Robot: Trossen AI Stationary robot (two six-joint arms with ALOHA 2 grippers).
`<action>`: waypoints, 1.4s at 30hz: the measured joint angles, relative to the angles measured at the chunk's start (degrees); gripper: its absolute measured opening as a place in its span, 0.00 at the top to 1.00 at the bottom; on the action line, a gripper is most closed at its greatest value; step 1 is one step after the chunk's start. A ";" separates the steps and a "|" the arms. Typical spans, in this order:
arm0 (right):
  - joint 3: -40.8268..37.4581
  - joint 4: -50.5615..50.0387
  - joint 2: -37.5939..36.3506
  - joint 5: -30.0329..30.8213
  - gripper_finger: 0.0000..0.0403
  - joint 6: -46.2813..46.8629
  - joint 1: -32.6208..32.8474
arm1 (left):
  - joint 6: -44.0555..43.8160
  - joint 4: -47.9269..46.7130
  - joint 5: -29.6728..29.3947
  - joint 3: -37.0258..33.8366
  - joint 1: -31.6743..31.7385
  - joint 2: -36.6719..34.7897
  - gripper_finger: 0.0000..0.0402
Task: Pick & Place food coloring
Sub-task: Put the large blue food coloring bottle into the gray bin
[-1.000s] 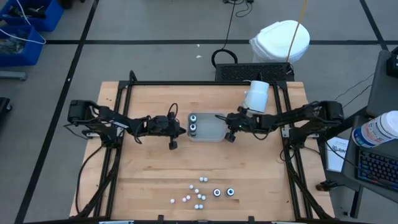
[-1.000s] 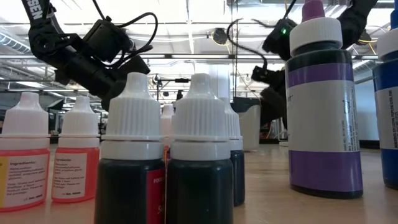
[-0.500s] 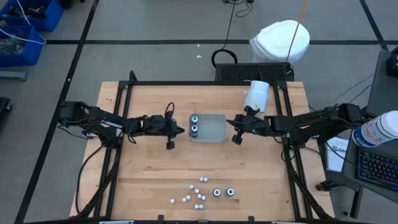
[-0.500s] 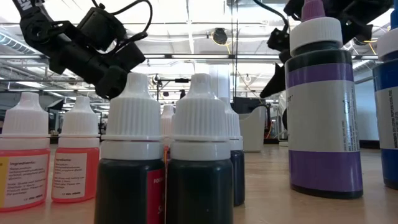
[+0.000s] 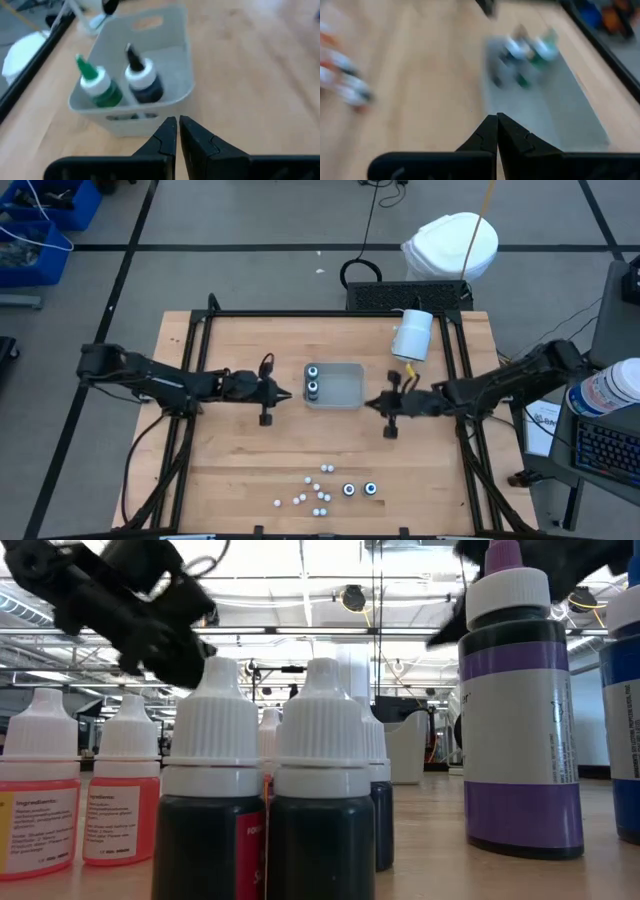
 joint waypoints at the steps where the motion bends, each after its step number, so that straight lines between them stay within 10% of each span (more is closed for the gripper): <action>1: 0.09 2.40 0.05 0.07 1.00 -0.87 2.16 | 0.00 -1.66 0.02 0.02 -0.79 -1.79 0.92; 20: 7.90 10.31 9.96 4.89 0.48 8.31 30.32 | 3.22 -13.56 -0.52 0.03 -12.41 -15.43 0.92; 42: 8.31 8.24 20.05 6.14 0.25 10.61 31.88 | 1.61 -13.51 -2.10 0.03 -12.41 -15.40 0.92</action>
